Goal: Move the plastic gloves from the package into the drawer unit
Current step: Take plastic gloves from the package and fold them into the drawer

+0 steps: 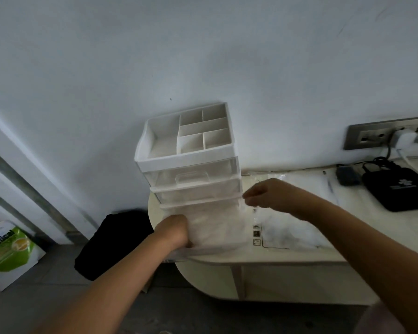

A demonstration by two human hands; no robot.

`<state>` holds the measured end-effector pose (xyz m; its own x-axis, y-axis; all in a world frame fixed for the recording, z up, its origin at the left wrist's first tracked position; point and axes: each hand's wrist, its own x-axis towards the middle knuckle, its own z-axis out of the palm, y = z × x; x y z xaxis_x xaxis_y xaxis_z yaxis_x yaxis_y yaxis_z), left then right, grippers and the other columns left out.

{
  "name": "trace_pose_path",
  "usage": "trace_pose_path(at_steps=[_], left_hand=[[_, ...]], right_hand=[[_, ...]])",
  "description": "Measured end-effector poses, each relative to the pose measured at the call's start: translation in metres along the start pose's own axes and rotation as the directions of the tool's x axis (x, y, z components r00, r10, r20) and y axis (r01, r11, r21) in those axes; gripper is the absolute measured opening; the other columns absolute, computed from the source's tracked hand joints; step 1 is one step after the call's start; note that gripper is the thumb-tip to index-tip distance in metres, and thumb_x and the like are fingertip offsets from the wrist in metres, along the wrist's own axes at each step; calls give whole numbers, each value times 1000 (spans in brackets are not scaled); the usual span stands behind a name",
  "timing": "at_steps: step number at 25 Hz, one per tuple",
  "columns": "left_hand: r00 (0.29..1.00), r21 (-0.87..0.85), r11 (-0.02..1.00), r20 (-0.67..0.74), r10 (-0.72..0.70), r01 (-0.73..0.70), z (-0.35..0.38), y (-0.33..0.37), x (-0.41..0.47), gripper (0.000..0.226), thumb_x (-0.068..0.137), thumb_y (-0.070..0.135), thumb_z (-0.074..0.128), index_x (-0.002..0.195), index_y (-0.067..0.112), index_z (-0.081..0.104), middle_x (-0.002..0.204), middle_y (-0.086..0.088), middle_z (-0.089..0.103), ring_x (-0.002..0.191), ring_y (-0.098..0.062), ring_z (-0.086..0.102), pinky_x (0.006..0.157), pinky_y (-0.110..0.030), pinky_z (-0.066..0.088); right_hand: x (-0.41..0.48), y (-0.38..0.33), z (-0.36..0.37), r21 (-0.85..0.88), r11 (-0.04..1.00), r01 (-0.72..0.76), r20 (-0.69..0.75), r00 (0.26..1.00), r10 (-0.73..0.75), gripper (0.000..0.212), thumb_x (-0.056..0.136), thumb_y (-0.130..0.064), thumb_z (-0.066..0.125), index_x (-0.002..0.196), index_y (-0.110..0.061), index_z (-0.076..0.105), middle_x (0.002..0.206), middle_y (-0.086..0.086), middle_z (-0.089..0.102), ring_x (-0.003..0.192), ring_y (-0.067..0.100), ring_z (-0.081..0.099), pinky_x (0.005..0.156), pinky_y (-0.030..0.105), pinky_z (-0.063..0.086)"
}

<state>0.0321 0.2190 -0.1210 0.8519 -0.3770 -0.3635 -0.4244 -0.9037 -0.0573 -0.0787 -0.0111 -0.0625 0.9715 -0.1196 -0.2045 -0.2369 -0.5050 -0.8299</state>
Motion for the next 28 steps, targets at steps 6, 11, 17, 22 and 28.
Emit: trace_pose_path(at_steps=[6, 11, 17, 22, 28], left_hand=[[888, -66, 995, -459, 42, -80, -49, 43, -42, 42, 94, 38, 53, 61, 13, 45, 66, 0, 54, 72, -21, 58, 60, -28, 35], [823, -256, 878, -521, 228, -405, -44, 127, -54, 50, 93, 45, 53, 53, 17, 41, 50, 5, 43, 49, -10, 43, 52, -26, 31], [871, -405, 772, -276, 407, -489, 3, 215, -12, 53, 91, 46, 55, 134, 15, 48, 143, -5, 45, 133, -21, 39, 110, -35, 27], [918, -288, 876, -213, 335, -387, 42, 243, 0, 73, 97, 56, 29, 153, 16, 4, 161, -7, -6, 147, -25, -12, 113, -52, -14], [903, -286, 875, -299, 307, -392, 51, 247, -2, 104, 64, 69, -17, 153, 17, 1, 161, -6, -7, 147, -23, -15, 112, -48, -18]], right_hand=[[-26, 97, -78, -449, 729, -516, -392, 847, 358, 29, 94, -11, 44, 111, 3, 62, 113, 18, 62, 107, 31, 58, 86, 32, 45], [-46, 139, -88, -100, 828, -552, -344, 800, 492, 27, 89, 3, 48, 112, 10, 60, 113, 25, 62, 84, 26, 54, 80, 34, 47], [-69, 139, -82, 28, 936, -350, -287, 895, 343, 48, 74, -13, 78, 119, -10, 60, 118, 12, 59, 95, 19, 56, 80, 27, 44], [-65, 151, -79, 68, 935, -347, -352, 869, 348, 52, 80, -4, 71, 129, -6, 54, 121, 13, 57, 95, 18, 53, 83, 27, 43], [-46, 155, -65, 36, 936, -350, -533, 785, 314, 48, 81, -20, 73, 123, -4, 58, 100, 7, 59, 88, 19, 55, 76, 27, 44]])
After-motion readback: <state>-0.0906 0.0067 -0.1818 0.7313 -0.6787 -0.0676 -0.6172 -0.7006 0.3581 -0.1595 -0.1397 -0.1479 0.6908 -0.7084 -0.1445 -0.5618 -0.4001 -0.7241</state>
